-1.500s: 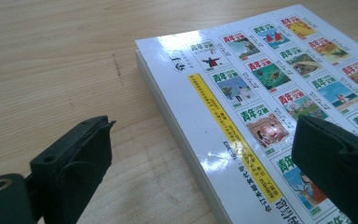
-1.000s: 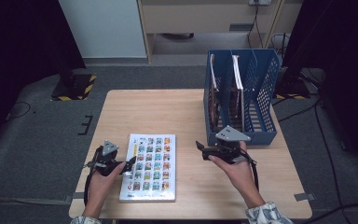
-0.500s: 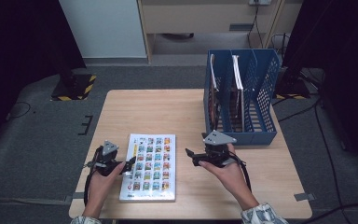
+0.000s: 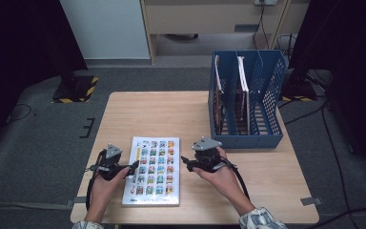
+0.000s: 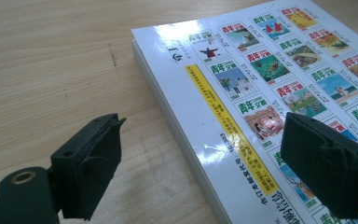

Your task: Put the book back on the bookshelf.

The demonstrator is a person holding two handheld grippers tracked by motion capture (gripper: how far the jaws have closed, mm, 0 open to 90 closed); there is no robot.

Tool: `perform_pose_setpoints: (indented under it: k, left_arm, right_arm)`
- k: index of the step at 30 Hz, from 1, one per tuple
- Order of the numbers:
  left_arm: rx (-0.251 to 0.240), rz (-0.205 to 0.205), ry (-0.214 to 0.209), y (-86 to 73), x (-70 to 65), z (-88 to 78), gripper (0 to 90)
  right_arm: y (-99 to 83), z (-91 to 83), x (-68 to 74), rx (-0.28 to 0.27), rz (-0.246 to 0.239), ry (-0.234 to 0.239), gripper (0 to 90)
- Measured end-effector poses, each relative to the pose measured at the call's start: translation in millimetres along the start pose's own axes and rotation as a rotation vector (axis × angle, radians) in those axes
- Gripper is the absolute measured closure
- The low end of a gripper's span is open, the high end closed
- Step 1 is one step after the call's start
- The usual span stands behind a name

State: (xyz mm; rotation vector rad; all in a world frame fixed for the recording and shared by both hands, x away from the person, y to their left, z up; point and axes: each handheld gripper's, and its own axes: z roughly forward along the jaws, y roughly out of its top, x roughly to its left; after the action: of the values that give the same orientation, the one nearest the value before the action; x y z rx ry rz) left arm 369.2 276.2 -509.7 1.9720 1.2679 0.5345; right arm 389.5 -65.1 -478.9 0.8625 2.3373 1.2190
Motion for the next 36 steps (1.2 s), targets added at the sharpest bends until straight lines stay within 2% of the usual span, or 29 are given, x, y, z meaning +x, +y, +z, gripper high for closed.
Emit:
perform_pose_setpoints:
  k: [3,6,19,23,32,36]
  left_arm:
    - [0.008,-0.003,-0.003,-0.3,0.0,0.8,13.0]
    - [0.009,-0.005,-0.005,-0.6,0.0,1.3,13.2]
    - [0.034,0.0,-0.008,-2.8,-1.3,6.1,12.8]
    - [0.045,-0.009,-0.023,-3.8,-1.3,7.9,12.0]
    - [0.065,-0.021,-0.048,-5.5,-1.8,11.6,11.1]
    - [0.065,-0.03,-0.056,-6.0,-0.9,12.3,10.5]
  right_arm:
    - [-1.0,6.4,3.8,0.02,-0.01,0.019,29.7]
    - [-2.3,13.1,7.8,0.042,0.006,0.035,29.4]
    - [-9.9,36.4,16.9,0.119,0.035,0.087,23.4]
    - [-11.4,40.4,19.2,0.133,0.047,0.097,22.0]
    - [-16.2,47.2,23.2,0.173,0.036,0.114,18.6]
    - [-17.5,48.4,23.4,0.167,0.047,0.118,18.2]
